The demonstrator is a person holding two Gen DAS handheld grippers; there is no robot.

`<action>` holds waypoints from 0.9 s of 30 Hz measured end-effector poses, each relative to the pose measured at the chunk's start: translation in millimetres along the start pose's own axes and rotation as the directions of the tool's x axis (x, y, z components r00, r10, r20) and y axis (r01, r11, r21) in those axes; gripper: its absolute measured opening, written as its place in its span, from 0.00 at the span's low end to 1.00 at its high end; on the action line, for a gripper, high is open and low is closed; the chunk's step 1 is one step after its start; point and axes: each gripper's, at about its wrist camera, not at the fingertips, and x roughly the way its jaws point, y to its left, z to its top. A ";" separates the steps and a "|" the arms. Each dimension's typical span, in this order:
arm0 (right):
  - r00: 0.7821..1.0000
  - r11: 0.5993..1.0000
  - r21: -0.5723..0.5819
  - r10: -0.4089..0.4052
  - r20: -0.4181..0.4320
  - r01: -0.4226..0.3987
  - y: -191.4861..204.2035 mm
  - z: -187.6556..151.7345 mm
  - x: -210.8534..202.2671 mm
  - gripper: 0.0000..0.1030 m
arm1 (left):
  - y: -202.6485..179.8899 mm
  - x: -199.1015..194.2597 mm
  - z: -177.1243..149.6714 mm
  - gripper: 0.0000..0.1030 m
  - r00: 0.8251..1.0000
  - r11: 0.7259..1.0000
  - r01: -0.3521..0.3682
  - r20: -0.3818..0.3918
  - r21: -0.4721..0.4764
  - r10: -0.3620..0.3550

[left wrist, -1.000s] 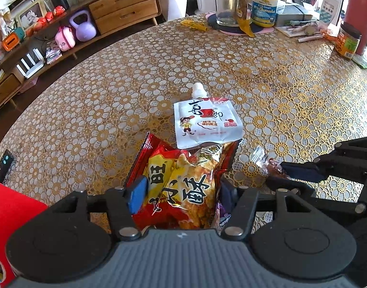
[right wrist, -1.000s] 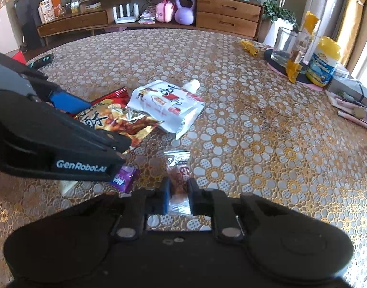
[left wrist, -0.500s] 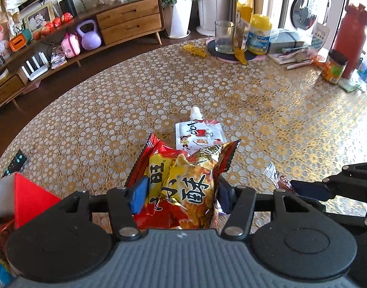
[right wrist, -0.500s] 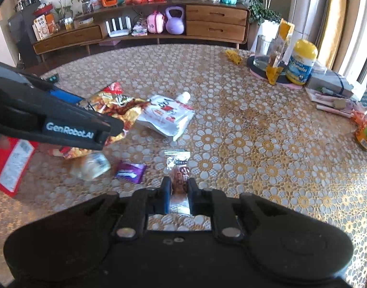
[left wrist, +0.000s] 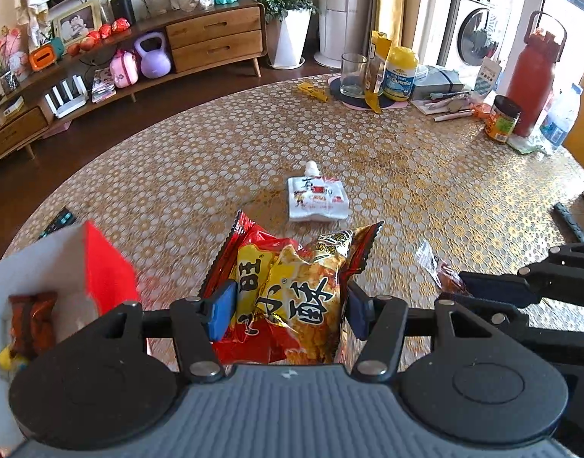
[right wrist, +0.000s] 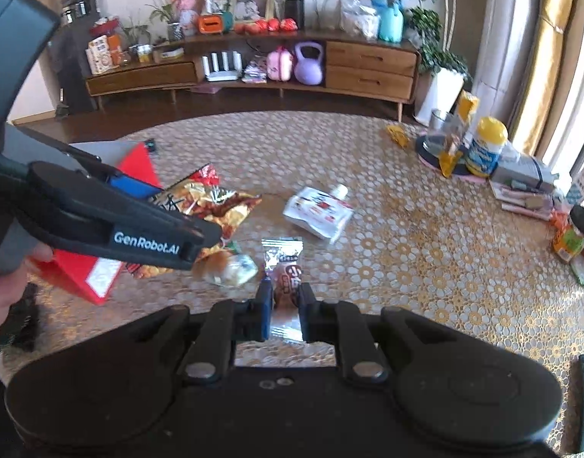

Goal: Organize snacks
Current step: 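Carry the cracker bag with the left gripper while the right gripper carries the small candy over the box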

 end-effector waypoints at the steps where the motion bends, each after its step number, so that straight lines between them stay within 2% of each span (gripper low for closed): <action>1: 1.000 1.000 -0.007 0.007 0.005 -0.007 5.9 0.3 -5.3 0.12 | 3.1 -6.4 -3.8 0.56 1.000 1.000 -0.001 0.002 -0.004 0.001; 16: 0.996 0.994 -0.077 0.076 0.055 -0.071 78.2 8.9 -51.1 0.12 | 61.7 -79.8 -50.7 0.56 0.999 0.996 -0.032 0.033 -0.077 0.034; 27: 0.990 0.982 -0.150 0.128 0.066 -0.117 137.3 27.4 -47.7 0.12 | 124.0 -109.4 -73.0 0.56 0.992 0.984 -0.111 0.041 -0.141 0.118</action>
